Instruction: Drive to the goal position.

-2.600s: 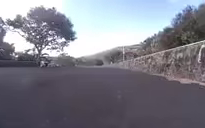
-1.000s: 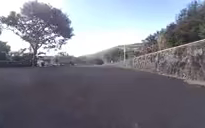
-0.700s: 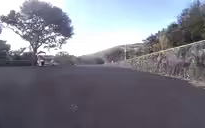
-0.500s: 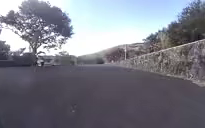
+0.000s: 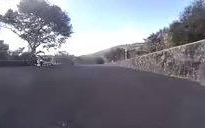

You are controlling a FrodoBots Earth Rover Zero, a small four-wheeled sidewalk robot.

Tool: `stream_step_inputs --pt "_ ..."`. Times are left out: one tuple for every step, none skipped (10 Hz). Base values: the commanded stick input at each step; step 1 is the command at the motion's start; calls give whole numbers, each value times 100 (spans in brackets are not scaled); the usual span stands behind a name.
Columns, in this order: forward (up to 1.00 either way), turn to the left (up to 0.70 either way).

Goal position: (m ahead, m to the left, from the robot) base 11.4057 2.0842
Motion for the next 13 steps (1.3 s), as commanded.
stream_step_inputs --pt "70 0" --pt "70 0" --pt "70 0" --pt "70 0" --pt "70 0" --pt "70 0" --pt "70 0" --pt "70 0" --pt "70 0" --pt "70 0" --pt "70 0" --pt "70 0" --pt "70 0"
